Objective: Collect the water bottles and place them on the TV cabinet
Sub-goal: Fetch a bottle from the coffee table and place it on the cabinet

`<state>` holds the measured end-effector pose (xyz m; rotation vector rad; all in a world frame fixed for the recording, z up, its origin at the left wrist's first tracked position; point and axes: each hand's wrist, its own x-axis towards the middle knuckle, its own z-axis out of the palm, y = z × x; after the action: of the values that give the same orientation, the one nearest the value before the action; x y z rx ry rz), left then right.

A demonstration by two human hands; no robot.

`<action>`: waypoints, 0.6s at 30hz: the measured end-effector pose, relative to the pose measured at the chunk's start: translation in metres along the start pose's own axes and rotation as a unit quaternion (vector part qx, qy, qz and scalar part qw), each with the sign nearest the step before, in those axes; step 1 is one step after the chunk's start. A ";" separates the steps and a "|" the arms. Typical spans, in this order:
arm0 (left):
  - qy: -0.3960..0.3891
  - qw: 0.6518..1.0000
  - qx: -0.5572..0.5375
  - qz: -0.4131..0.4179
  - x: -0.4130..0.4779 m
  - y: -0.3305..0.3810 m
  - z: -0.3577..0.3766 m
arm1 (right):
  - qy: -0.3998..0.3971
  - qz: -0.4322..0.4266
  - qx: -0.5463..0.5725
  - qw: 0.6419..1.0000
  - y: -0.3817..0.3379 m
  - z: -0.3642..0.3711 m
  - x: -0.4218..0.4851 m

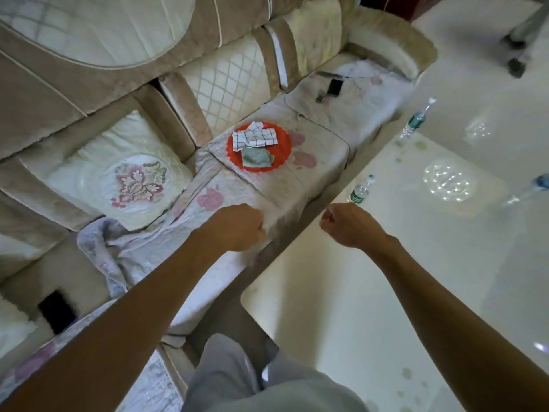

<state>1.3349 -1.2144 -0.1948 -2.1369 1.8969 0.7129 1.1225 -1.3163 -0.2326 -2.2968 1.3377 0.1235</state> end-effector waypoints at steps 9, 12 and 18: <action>-0.052 0.989 0.078 0.114 0.094 0.043 -0.033 | 0.038 0.130 0.021 0.991 0.064 -0.020 0.015; -0.049 0.983 0.093 0.151 0.132 0.049 -0.045 | 0.039 0.180 0.039 0.982 0.080 -0.025 0.026; -0.083 0.969 0.129 0.196 0.233 0.051 -0.049 | 0.050 0.259 0.078 0.961 0.105 -0.004 0.085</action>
<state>1.3109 -1.4493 -0.2544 -1.5186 2.2017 0.6448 1.0773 -1.4291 -0.2924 -1.7985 1.9036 0.0666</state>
